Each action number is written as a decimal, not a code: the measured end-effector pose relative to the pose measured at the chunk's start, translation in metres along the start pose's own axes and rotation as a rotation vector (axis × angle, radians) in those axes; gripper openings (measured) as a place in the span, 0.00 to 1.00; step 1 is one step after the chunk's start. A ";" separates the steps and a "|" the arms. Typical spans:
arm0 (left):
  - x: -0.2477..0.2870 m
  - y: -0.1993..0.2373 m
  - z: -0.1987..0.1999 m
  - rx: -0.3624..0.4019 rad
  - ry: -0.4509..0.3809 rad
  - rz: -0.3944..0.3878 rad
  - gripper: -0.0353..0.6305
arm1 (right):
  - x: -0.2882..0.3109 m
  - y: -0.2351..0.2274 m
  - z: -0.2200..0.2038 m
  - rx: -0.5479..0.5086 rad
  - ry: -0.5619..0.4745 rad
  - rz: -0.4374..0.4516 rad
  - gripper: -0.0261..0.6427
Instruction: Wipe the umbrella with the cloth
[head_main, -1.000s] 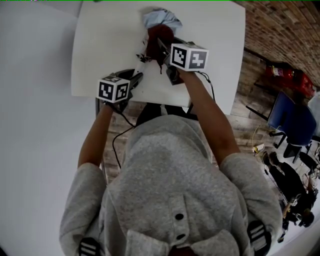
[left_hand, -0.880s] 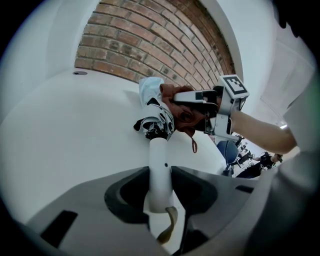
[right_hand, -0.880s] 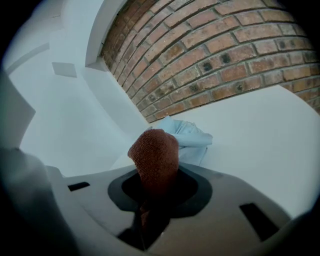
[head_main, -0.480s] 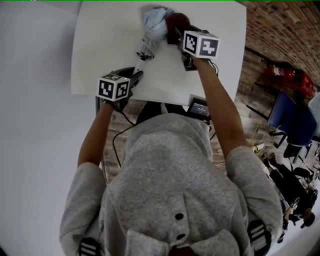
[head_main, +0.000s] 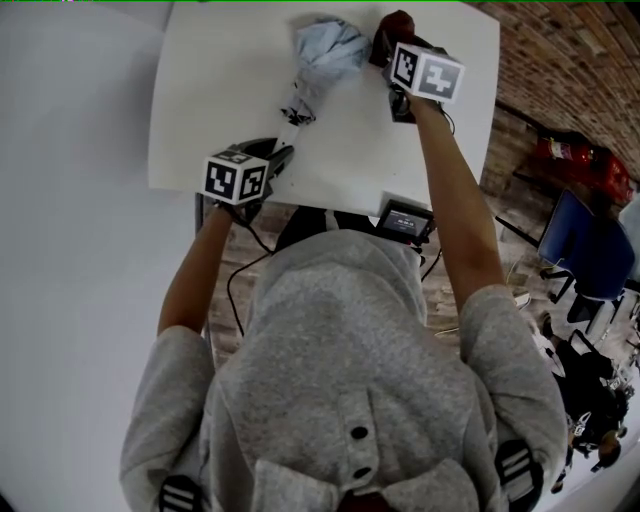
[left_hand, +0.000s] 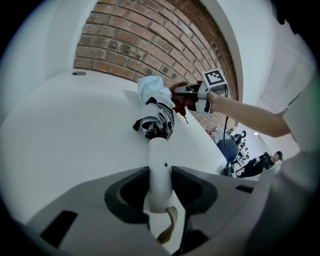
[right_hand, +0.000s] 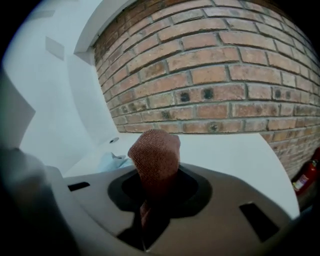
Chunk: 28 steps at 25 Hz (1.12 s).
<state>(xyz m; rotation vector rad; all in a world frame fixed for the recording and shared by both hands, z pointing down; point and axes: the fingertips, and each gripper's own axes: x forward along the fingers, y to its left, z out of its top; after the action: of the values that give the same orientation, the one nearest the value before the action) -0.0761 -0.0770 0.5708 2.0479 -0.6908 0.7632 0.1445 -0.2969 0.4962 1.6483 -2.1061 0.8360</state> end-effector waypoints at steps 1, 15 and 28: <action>0.001 0.000 0.000 -0.002 0.001 -0.002 0.28 | 0.001 0.009 0.005 -0.029 -0.008 0.016 0.19; -0.001 0.001 0.001 -0.001 0.000 -0.004 0.28 | -0.006 0.188 -0.041 -0.473 0.113 0.329 0.19; -0.002 0.000 -0.003 -0.010 -0.016 -0.007 0.28 | -0.016 0.298 -0.088 -0.373 0.308 0.678 0.19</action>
<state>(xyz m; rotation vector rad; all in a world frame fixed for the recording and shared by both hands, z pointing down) -0.0782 -0.0744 0.5704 2.0484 -0.6945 0.7393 -0.1450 -0.1827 0.4832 0.5692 -2.4119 0.7459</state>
